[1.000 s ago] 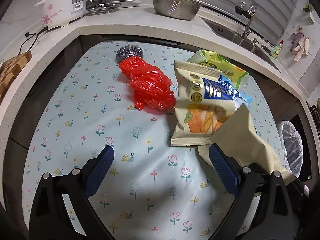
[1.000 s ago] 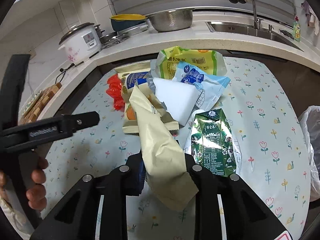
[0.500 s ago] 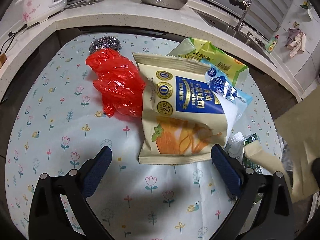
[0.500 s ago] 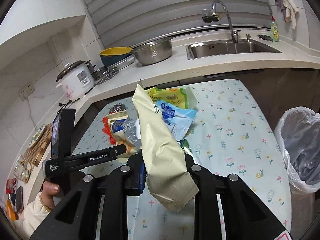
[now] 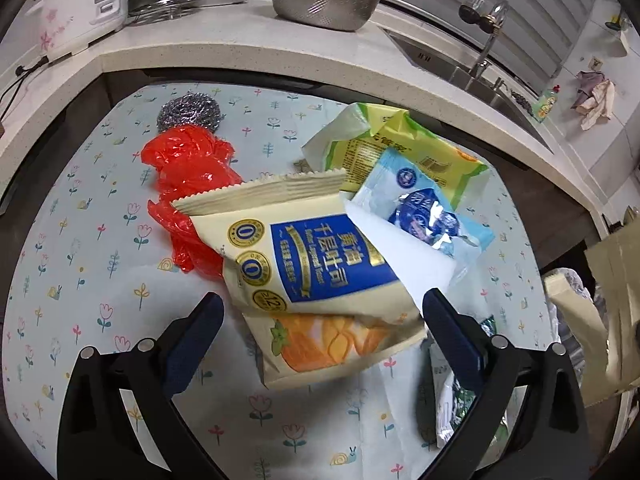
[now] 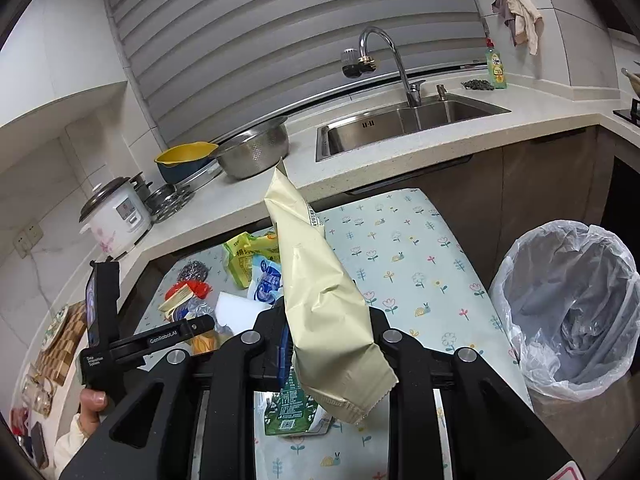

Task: Collect trash
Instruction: 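Grasp the yellow toast snack bag with the left tool while the right tool holds the beige bag, then carry the toast bag and beige bag with both tools over the bin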

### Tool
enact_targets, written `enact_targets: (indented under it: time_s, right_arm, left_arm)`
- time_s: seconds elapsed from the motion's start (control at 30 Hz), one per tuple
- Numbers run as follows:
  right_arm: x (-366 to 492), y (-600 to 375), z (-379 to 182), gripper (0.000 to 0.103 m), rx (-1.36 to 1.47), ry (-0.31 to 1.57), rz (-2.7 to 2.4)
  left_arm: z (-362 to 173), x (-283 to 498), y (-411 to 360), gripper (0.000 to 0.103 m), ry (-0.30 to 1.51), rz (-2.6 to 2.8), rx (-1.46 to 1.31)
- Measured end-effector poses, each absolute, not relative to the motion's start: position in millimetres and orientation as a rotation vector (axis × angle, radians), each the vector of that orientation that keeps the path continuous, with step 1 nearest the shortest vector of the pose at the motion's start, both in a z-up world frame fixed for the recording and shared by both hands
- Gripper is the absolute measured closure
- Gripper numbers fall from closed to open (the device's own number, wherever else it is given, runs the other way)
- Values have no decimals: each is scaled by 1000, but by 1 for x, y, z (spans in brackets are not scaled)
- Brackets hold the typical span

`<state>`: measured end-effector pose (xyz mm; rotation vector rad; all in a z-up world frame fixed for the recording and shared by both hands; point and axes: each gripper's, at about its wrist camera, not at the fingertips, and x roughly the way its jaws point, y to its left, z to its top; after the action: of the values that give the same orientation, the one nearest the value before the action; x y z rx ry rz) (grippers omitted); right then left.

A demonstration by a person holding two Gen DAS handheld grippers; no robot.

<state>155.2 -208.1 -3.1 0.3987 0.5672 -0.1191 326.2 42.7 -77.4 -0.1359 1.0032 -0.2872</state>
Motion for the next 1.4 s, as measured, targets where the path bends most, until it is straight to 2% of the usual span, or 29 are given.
enact_targets:
  time_s: [0.07, 0.1, 0.13, 0.3, 0.5, 0.9, 1.4]
  right_arm:
    - [156, -210, -8, 81, 408, 577, -119]
    - [157, -211, -10, 81, 411, 583, -117]
    - [157, -211, -12, 81, 411, 588, -117]
    - [156, -208, -13, 81, 409, 589, -113]
    - [143, -207, -4, 81, 414, 561, -101]
    - [88, -227, 22, 81, 434, 475, -121]
    - [21, -277, 31, 81, 489, 404, -174]
  left_arm:
    - [-84, 332, 45, 29, 1030, -293, -158]
    - [-87, 333, 46, 45, 1053, -307, -169]
    - [-89, 333, 48, 49, 1064, -323, -186]
    - [-73, 314, 48, 59, 1005, -333, -160]
    - [-46, 289, 35, 63, 966, -380, -125]
    - [11, 221, -17, 64, 881, -509, -44]
    - [40, 142, -89, 64, 833, -634, 59]
